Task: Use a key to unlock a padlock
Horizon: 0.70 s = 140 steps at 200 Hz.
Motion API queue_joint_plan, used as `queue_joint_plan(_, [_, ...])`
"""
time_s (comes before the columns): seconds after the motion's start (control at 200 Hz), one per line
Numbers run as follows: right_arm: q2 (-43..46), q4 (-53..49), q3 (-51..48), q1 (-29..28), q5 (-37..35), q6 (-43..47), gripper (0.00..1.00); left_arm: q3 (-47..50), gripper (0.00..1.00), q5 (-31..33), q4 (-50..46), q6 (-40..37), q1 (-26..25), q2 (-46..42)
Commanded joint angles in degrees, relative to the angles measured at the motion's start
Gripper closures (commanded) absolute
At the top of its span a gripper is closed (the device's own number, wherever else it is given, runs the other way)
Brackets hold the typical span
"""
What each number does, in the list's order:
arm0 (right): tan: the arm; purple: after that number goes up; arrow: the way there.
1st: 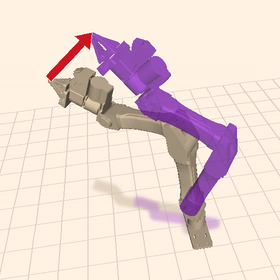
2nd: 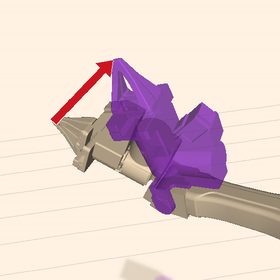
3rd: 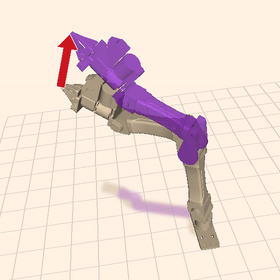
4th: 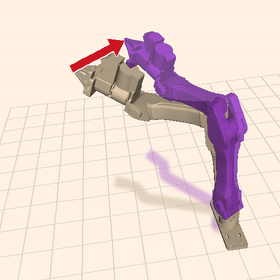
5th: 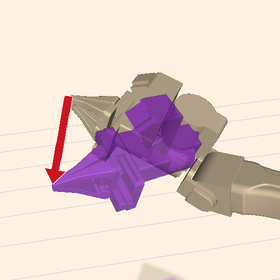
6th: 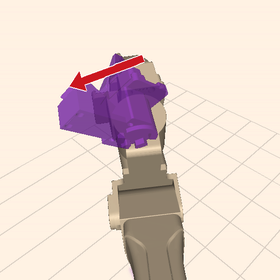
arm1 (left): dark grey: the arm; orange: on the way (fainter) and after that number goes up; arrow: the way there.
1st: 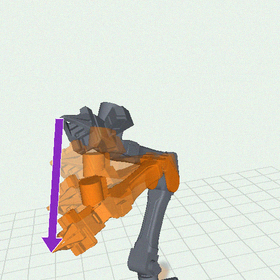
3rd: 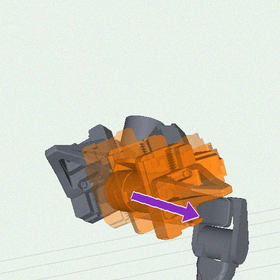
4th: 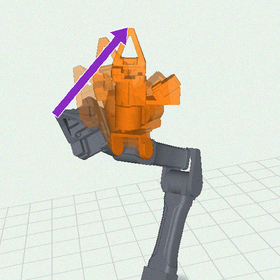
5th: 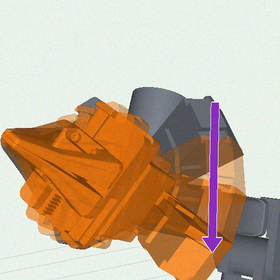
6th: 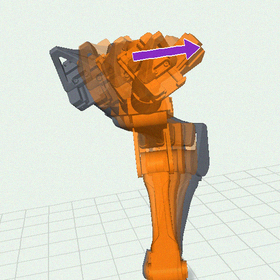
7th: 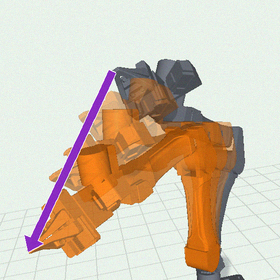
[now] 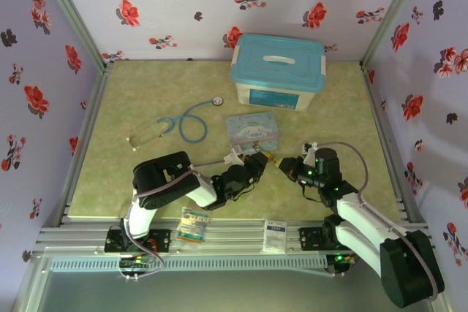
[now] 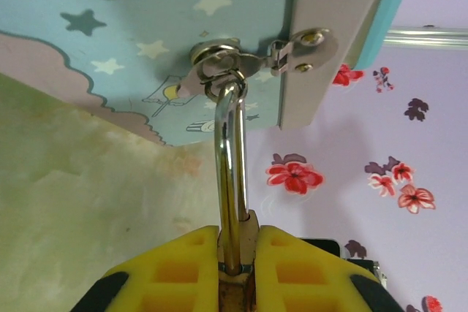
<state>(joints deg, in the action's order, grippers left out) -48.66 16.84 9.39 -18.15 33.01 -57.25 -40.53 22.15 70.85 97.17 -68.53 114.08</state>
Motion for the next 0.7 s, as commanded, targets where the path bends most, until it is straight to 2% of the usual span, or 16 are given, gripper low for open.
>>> queue_joint_plan(0.0, [1.6, 13.0, -0.4, 0.0, 1.3, -0.8, 1.0, -3.0, 1.0, -11.1, 5.3, -1.4, -3.3, -3.6])
queue_joint_plan(0.18, [4.0, 13.1, -1.5, -0.2, 2.2, 1.4, 1.0, -4.2, 1.0, -12.5, 5.3, -1.5, -3.0, -3.9])
queue_joint_plan(0.29, [8.0, 2.1, 1.9, -1.7, 0.8, 7.7, 1.0, -3.8, 1.0, -12.5, 5.2, -1.8, -2.8, -3.8])
queue_joint_plan(0.37, [9.4, -0.2, 2.6, -1.7, 1.1, 8.5, 1.0, -2.9, 1.0, -12.6, 5.3, -1.2, -2.3, -3.3])
queue_joint_plan(0.56, [4.2, 17.0, -1.7, -1.7, 5.2, -2.0, 1.0, -2.0, 1.0, -12.2, 5.3, -1.3, -2.2, -3.2])
queue_joint_plan(0.695, [3.8, 22.0, -2.0, -1.6, 5.8, -7.0, 1.0, -1.4, 1.0, -12.1, 5.3, -1.6, -1.7, -3.5])
